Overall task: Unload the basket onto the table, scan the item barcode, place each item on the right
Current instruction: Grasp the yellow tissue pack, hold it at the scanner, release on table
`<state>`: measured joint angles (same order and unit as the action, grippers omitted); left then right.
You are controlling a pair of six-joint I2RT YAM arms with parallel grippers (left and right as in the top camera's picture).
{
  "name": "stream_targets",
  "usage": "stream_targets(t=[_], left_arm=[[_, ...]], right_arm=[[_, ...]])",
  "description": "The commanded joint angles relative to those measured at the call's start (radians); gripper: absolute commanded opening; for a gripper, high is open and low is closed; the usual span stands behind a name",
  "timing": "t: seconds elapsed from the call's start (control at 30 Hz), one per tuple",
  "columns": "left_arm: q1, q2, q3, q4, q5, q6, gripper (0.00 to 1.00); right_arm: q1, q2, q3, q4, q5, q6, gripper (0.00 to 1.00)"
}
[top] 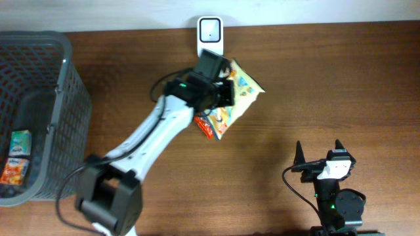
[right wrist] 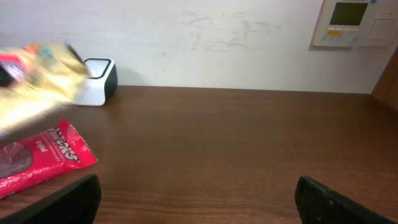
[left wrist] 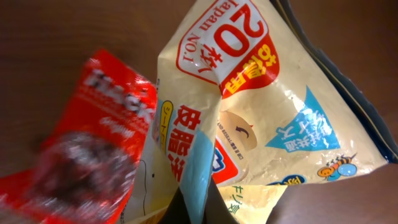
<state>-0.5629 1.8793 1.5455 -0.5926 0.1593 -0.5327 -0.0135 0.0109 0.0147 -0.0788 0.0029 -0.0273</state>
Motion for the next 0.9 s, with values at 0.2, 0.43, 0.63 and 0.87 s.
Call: stream_targets(t=[0.2,0.43,0.63,0.87], left_arm=[[-0.046,0.16,0.003,0.053,-0.048,-0.005,0.27],[-0.042,0.154,0.028,0.059,-0.044,0.012,0.58],[-0.016,0.039,0.133,-0.007,-0.045,0.117,0.63],[0.052,-0.217,0.18,-0.132,-0.171,0.217,0.69]], right_arm=[[-0.006,-0.008,-0.009,-0.003,0.009,-0.002,0.99],[-0.006,-0.008,-0.009,-0.003,0.009,-0.002,0.98],[-0.006,-0.008,-0.009,-0.003,0.009,-0.002,0.99],[-0.006,-0.008,-0.009,-0.003,0.009,-0.002,0.99]])
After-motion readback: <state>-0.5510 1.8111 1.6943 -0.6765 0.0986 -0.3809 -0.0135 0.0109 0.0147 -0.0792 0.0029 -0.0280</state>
